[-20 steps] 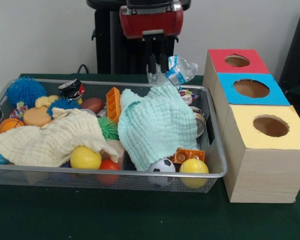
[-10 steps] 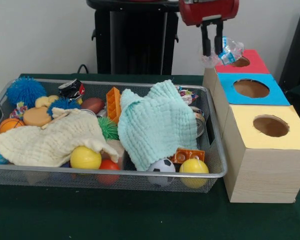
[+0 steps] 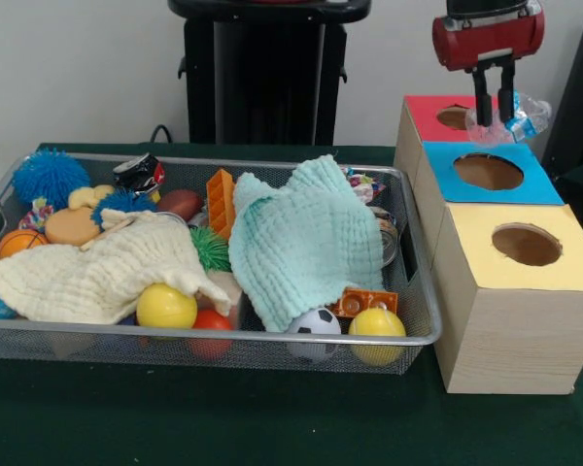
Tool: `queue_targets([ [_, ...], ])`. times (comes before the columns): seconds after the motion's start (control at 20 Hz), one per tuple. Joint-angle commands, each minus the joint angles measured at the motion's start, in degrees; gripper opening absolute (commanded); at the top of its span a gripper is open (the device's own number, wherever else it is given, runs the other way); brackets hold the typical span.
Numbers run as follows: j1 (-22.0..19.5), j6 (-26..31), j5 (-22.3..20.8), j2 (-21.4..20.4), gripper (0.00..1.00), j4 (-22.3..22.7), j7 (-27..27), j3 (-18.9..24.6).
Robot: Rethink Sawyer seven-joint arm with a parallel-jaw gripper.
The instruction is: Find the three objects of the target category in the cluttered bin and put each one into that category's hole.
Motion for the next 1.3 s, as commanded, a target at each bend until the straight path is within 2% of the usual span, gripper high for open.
queue_targets([
  [0.05,1.9,-10.4,3.1,6.9,0.0,4.8,18.2,-3.3],
  [0.7,5.3,-15.3,2.7,12.5,0.0,2.2,15.8,-8.2],
  [1.0,4.2,-16.1,1.4,13.4,0.0,1.5,14.7,-8.6],
  [1.3,3.3,-14.1,1.1,12.6,0.0,0.7,12.8,-9.2],
])
